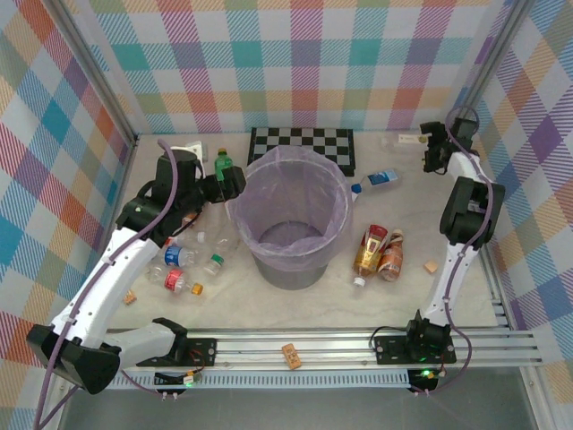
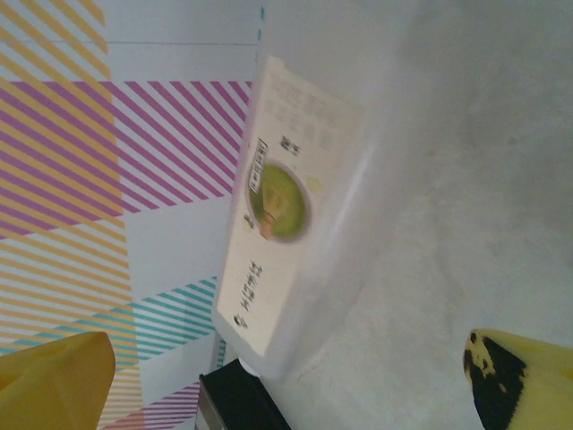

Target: Put the plastic bottles in the bin

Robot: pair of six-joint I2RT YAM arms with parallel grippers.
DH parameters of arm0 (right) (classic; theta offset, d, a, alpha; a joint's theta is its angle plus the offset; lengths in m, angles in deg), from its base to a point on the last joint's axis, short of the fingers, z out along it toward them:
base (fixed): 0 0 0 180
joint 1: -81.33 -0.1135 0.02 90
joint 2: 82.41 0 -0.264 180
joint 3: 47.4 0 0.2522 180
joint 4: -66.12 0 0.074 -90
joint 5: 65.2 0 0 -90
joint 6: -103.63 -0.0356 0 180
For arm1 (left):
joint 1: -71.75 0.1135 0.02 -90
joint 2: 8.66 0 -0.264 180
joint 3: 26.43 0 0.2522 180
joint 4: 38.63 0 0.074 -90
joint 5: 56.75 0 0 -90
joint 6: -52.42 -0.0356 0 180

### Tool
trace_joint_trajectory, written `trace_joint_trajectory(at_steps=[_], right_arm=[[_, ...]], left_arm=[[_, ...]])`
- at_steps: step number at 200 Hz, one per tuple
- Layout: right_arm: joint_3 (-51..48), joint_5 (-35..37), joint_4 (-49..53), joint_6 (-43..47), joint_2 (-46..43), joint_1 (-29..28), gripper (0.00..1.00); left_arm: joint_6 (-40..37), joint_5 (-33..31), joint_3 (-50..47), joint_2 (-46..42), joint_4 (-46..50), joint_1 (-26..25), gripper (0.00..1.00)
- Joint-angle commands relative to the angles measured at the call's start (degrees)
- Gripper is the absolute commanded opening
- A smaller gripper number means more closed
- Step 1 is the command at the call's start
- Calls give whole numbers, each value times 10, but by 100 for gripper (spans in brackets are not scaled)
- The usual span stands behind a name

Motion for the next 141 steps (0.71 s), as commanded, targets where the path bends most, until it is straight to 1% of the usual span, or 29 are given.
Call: trace_joint_trajectory(at_steps=[1, 16, 34, 53, 84, 100, 123, 141], right_arm=[[97, -13, 122, 33, 52, -10, 99], [154, -11, 163, 18, 84, -13, 100], [196, -2, 190, 14, 106, -19, 100], [207, 19, 185, 11, 113, -25, 100], [227, 23, 168, -23, 137, -30, 99], [252, 26, 177, -39, 157, -31, 100], [284, 66, 201, -48, 177, -35, 100], [312, 77, 214, -61, 199, -35, 99]], left_arm=[[1, -7, -3, 4, -13, -2, 100], [1, -9, -2, 7, -13, -2, 100], [0, -9, 0, 11, -12, -2, 100], [-2, -11, 1, 13, -13, -2, 100], [-5, -17, -1, 18, -17, -2, 100], [-5, -15, -2, 22, -19, -2, 100], [-6, -14, -3, 24, -20, -2, 100], [-6, -15, -3, 23, -20, -2, 100]])
